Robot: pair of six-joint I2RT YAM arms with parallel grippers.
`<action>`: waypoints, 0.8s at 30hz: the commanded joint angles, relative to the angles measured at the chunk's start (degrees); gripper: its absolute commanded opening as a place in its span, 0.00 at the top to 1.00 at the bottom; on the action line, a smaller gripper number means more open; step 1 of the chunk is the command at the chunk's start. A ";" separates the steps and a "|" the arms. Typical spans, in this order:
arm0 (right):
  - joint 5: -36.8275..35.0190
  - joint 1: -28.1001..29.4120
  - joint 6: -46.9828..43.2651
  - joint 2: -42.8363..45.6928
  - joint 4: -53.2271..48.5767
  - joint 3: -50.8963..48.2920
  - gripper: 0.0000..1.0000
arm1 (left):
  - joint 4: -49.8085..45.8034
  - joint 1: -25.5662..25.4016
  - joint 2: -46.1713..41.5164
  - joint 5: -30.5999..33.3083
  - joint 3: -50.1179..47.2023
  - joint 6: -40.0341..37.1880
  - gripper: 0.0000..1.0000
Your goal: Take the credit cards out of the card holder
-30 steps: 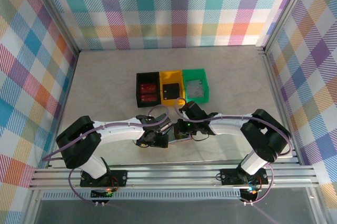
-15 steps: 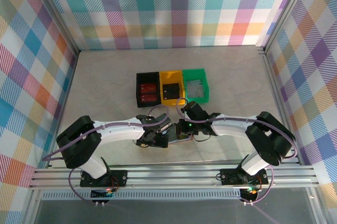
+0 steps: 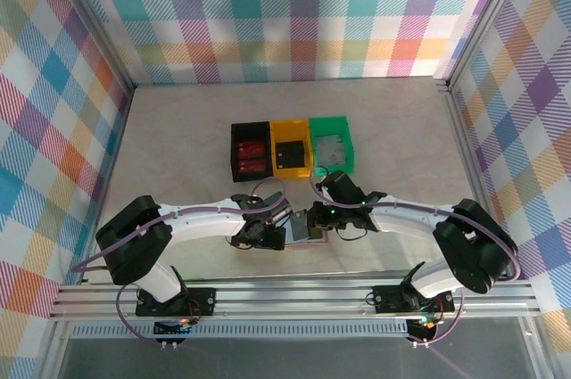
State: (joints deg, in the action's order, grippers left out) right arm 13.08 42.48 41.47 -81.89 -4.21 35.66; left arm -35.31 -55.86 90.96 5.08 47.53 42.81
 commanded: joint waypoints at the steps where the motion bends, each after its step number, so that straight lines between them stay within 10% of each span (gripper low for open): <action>1: -3.62 -2.15 -1.73 2.03 -2.68 -0.92 1.00 | 4.53 -0.13 5.04 -4.02 -3.53 -0.01 0.06; 24: 2.37 0.61 1.76 -2.51 6.46 -1.41 1.00 | 1.46 0.02 -2.54 -6.11 -0.11 1.06 0.06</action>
State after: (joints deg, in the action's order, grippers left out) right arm 16.58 42.17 42.02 -83.07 0.60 33.85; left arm -35.64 -55.75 89.27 4.49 47.70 42.83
